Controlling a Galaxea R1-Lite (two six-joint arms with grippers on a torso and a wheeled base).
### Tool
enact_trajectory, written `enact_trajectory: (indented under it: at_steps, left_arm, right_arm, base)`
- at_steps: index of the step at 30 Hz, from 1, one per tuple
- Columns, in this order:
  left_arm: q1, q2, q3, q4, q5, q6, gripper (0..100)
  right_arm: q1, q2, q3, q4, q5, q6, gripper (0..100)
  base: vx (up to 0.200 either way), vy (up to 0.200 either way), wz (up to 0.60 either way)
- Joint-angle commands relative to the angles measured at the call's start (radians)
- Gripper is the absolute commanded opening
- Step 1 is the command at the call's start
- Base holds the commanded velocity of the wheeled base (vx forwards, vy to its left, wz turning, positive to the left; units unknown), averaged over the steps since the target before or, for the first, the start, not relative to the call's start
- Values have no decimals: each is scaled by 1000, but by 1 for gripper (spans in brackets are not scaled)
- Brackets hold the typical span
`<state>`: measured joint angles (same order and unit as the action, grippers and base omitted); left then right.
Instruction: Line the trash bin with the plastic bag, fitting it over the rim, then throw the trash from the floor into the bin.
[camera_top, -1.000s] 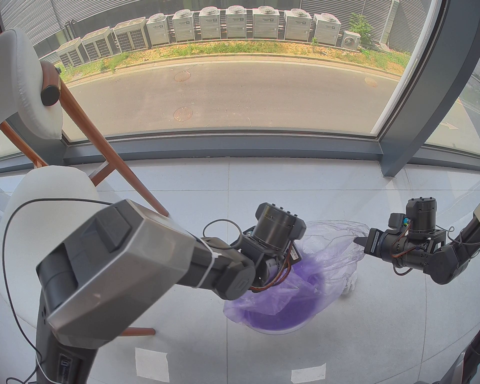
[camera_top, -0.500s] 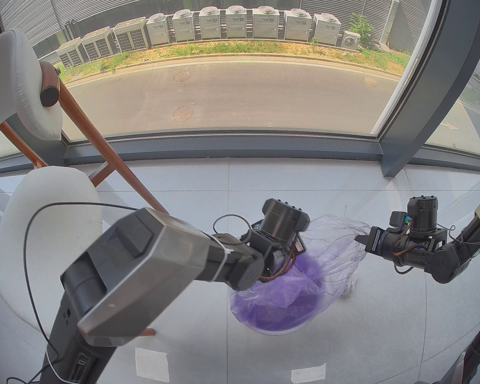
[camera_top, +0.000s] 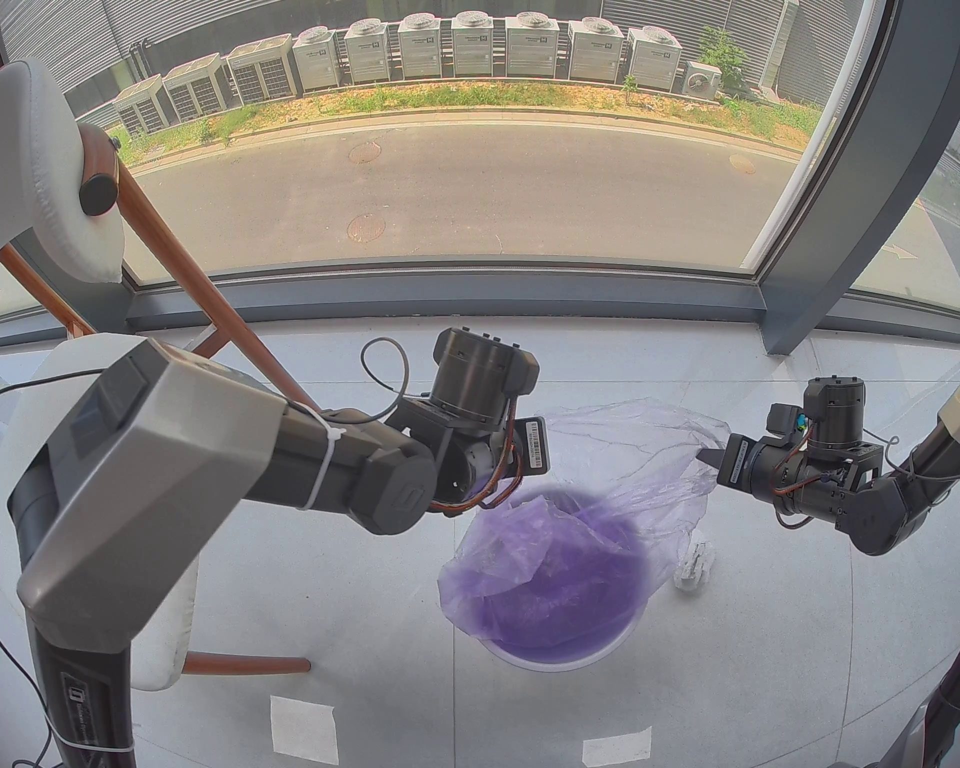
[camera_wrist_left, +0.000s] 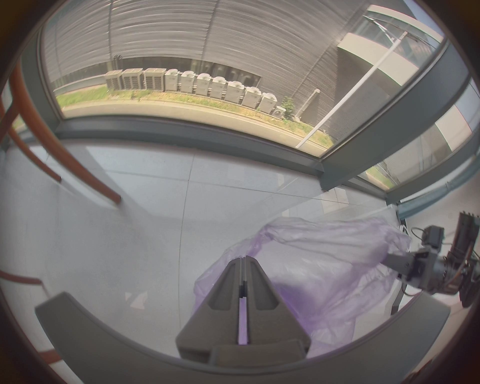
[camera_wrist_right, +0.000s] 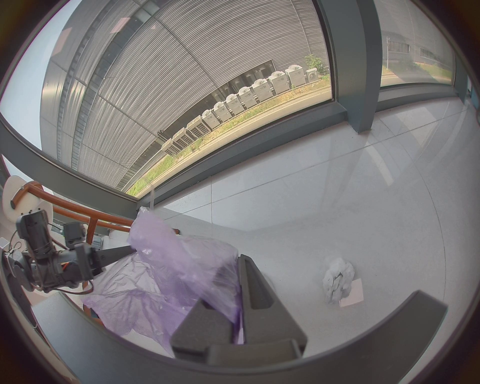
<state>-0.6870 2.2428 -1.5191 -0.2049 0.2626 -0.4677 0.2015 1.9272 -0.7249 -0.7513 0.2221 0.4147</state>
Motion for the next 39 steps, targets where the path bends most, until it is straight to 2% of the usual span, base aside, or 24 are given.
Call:
enact_trajectory:
  at_steps: [1, 2, 7, 10, 14, 17, 19, 20, 22, 28, 30, 35, 39]
  left_arm:
    - [0, -88, 63, -22, -3, 58, 0]
    - [-2, -95, 80, -37, -5, 69, 0]
    - [-37, -135, 177, -102, -5, 76, 0]
    - [-57, -152, 211, -117, -5, 76, 0]
    - [-72, -180, 272, -131, -5, 76, 0]
    - [-82, -195, 304, -156, -5, 76, 0]
    - [-80, -196, 306, -165, -5, 76, 0]
    - [-80, -196, 306, -165, -5, 76, 0]
    - [-80, -198, 303, -168, -5, 78, 0]
    - [-82, -210, 304, -168, -3, 76, 0]
    - [-82, -218, 303, -168, -3, 76, 0]
    - [-80, -229, 306, -168, -2, 73, 0]
    - [-75, -232, 306, -168, 1, 72, 0]
  right_arm:
    - [-1, 27, -25, -3, 2, -17, 0]
    - [-1, 15, -16, -7, 3, -19, 100]
    - [18, -116, 59, 13, 22, 56, 100]
    - [39, -171, 102, 44, 33, 72, 100]
    - [44, -263, 147, 162, 39, 85, 100]
    - [44, -315, 131, 257, 40, 182, 100]
    - [75, -343, 133, 323, 40, 259, 100]
    - [75, -343, 133, 323, 40, 259, 100]
    - [144, -332, 127, 371, 37, 332, 100]
    - [187, -228, 122, 331, 11, 375, 100]
    - [199, -171, 122, 265, -7, 401, 100]
    - [205, -54, 81, 179, -46, 400, 100]
    - [203, 12, 33, 162, -61, 397, 100]
  base:
    - [0, 0, 0]
    - [0, 0, 0]
    - [0, 0, 0]
    - [0, 0, 0]
    - [0, 0, 0]
    - [0, 0, 0]
    - [0, 0, 0]
    - [0, 0, 0]
    - [0, 0, 0]
    - [0, 0, 0]
    - [0, 0, 0]
    - [0, 0, 0]
    - [0, 0, 0]
